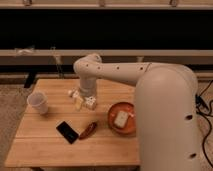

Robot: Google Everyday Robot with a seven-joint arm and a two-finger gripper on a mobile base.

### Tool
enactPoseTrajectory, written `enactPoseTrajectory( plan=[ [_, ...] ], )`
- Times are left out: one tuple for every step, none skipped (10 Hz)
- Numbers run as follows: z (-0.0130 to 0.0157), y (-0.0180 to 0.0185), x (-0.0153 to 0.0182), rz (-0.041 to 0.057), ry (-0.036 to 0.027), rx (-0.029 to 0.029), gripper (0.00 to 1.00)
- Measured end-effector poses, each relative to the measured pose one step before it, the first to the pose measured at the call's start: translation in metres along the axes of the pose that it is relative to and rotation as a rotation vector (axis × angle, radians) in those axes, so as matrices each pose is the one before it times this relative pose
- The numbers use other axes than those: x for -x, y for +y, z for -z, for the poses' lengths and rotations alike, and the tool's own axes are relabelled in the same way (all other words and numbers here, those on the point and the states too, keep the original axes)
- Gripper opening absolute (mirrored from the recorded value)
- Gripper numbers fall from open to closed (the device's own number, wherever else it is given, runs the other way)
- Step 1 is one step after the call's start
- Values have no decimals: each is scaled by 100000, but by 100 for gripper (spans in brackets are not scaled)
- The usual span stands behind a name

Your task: Move the arm in a circular motion

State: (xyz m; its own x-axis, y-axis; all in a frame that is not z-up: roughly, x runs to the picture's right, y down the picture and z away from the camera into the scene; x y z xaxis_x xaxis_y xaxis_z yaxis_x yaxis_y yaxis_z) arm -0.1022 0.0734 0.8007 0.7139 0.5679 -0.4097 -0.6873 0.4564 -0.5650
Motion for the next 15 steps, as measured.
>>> enactPoseTrajectory(
  plan=[
    [265,-1347,856,54,-697,-1023,80],
    [196,-1206,642,51,-231,-788,80],
    [156,-1050,1231,818,-193,-933,80],
    [25,-227,1881,1841,-394,-633,80],
    [49,-221,1507,1414,-208,-660,80],
    [9,-174,1068,1019,65,-527,80],
    [61,104,1610,2021,-219,-754,80],
    [22,752,1651,3026,-43,-382,80],
    [26,953,1439,3044,4,-398,80],
    [-4,1260,1356,3533,160,-579,80],
    [-24,2216,1504,5016,485,-830,80],
    [81,1625,536,3238,369,-493,80],
    [121,1704,423,3123,-73,-1093,80],
    [167,2133,440,3534,-192,-765,80],
    [263,2172,371,3451,-116,-448,80]
  ],
)
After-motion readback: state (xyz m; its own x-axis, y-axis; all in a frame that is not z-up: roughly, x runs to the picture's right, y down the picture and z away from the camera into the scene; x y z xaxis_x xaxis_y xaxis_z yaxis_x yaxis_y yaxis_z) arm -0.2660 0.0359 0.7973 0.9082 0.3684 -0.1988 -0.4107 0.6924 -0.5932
